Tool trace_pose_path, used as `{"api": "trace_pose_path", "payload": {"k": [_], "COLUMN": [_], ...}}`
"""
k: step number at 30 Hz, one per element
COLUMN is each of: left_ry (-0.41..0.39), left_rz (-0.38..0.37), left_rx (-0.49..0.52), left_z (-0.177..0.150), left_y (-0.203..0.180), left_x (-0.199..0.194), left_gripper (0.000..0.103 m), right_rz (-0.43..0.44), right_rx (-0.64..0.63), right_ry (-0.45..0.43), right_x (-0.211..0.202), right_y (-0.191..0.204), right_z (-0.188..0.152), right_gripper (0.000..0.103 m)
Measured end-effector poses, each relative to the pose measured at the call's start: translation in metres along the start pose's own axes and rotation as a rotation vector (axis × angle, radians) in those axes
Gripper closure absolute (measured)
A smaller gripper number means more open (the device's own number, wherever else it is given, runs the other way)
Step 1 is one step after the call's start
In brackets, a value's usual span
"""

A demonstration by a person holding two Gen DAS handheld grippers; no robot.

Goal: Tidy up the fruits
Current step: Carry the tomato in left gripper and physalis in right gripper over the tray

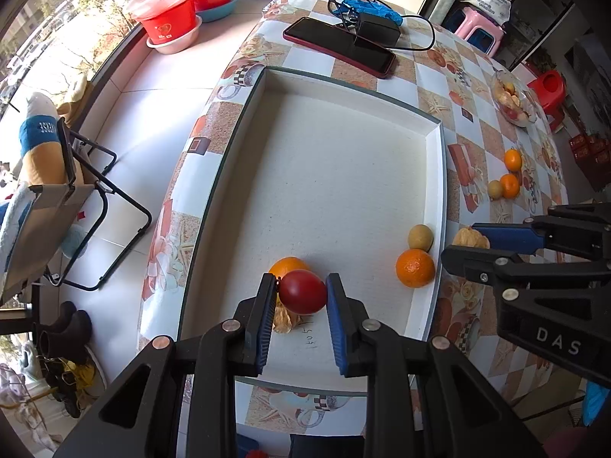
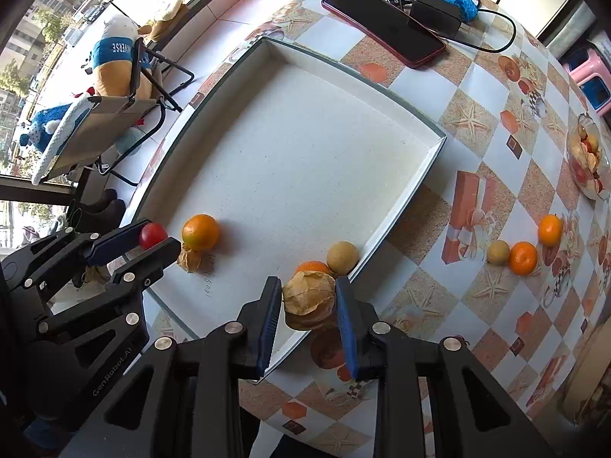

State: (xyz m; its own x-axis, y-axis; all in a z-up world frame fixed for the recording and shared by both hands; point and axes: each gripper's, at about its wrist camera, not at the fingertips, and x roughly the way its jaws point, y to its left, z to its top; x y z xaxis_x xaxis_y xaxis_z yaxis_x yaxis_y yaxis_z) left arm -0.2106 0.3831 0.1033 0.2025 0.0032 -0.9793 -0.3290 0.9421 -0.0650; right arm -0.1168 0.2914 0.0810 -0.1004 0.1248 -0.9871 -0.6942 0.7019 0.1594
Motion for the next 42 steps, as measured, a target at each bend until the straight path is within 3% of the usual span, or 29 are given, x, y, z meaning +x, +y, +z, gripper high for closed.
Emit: {"api": "trace_pose_path", "payload": {"k": [23, 42], "left_ry": [0.004, 0.020], "left_rz": [0.003, 0.009], "left_rx": [-0.060, -0.044], "left_z": [-0.012, -0.002], "left_y": [0.025, 0.024], "left_x": [0.001, 0.010], "left_gripper": [0.074, 0.074], "right_rz": [-0.001, -0.002], "right_rx": [-0.087, -0.051], "right_ry": [0.050, 0.061], "right_x": [0.024, 0.031], "right_y": [0.037, 0.027], "right_z": [0.017, 0.021], "right_gripper": [0.073, 0.072]}}
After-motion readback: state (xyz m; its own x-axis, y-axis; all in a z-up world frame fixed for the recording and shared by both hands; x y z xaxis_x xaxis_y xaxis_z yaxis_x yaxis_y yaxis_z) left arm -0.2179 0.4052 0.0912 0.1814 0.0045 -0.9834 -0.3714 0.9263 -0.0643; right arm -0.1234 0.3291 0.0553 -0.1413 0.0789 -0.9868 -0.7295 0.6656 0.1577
